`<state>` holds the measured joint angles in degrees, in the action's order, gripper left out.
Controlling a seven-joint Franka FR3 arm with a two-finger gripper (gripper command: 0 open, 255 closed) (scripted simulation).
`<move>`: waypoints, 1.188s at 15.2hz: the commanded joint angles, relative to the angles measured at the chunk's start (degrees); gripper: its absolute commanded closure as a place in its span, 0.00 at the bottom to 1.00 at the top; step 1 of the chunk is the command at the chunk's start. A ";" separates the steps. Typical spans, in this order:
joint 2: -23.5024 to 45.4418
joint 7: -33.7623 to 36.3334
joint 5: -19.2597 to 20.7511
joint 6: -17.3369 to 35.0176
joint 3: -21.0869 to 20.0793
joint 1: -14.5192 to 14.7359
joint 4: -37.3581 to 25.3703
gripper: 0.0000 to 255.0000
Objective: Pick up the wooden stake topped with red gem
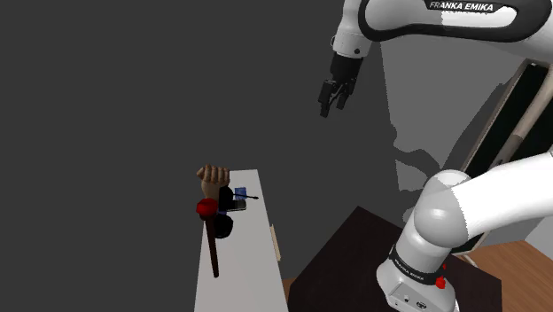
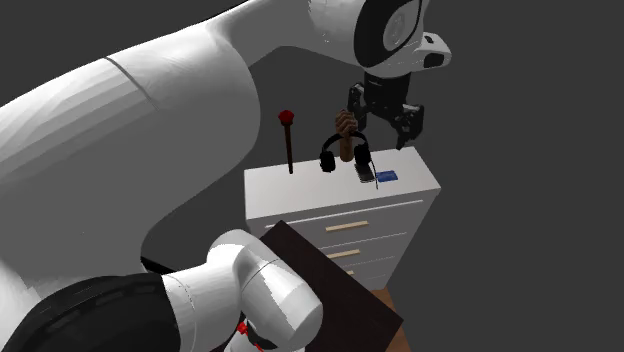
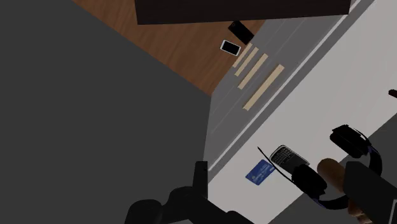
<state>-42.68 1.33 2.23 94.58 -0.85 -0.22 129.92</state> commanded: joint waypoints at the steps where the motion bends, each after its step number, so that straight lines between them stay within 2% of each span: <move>1: 0.00 0.00 0.00 0.00 0.00 0.00 0.00 0.00; 10: 8.37 8.64 -4.82 5.52 -9.16 3.75 -0.70 0.00; 18: 19.02 16.38 -6.84 10.24 -17.12 6.33 -5.10 0.00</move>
<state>-25.61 16.48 -4.50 104.01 -16.79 5.83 125.75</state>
